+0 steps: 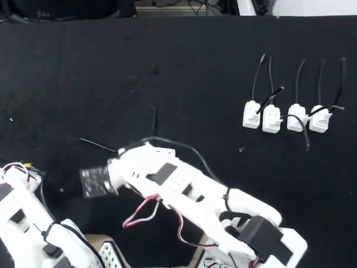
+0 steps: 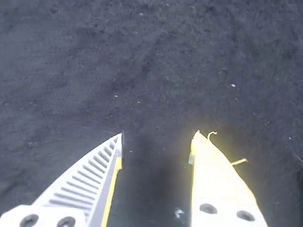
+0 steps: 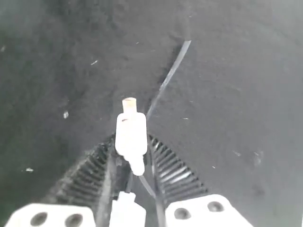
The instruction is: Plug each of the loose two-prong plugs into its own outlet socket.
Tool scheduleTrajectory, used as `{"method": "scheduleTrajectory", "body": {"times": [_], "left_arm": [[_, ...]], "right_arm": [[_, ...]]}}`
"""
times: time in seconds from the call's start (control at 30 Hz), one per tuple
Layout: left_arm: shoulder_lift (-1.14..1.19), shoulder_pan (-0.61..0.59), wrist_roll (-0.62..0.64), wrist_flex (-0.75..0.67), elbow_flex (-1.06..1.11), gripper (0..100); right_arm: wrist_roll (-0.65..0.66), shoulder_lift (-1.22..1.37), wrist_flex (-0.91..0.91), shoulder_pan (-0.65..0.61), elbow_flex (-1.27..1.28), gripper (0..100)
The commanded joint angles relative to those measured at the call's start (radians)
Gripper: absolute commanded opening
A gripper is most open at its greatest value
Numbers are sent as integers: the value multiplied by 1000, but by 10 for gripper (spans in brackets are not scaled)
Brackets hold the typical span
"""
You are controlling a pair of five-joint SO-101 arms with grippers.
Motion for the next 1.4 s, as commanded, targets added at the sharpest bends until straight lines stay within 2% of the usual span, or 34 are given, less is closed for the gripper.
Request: {"method": "scheduleTrajectory", "body": {"times": [0.0,0.2,0.3,0.43,0.57,0.7,0.87,1.03,1.2,1.37], "left_arm": [[-21,38,9,-5,-64,233],[-12,77,2,-5,-56,233],[-15,107,2,-3,-56,233],[-18,177,-31,35,-54,233],[-12,252,-97,46,-54,233],[-21,280,-126,38,-33,233],[-21,278,-133,37,-36,233],[-18,280,-133,35,-28,233],[-12,280,-132,6,-16,233],[-21,278,-132,-74,35,233]], "right_arm": [[-133,-119,247,92,-248,10],[-400,-180,537,334,-605,10],[-506,-171,660,430,-702,10],[-532,-168,876,494,-765,10],[-534,-168,1111,497,-760,11],[-525,-168,1220,474,-650,11],[-485,-168,1181,471,-375,11],[-356,-177,957,471,-45,11],[-388,-170,703,471,120,11],[-393,-170,680,471,180,21]]}}
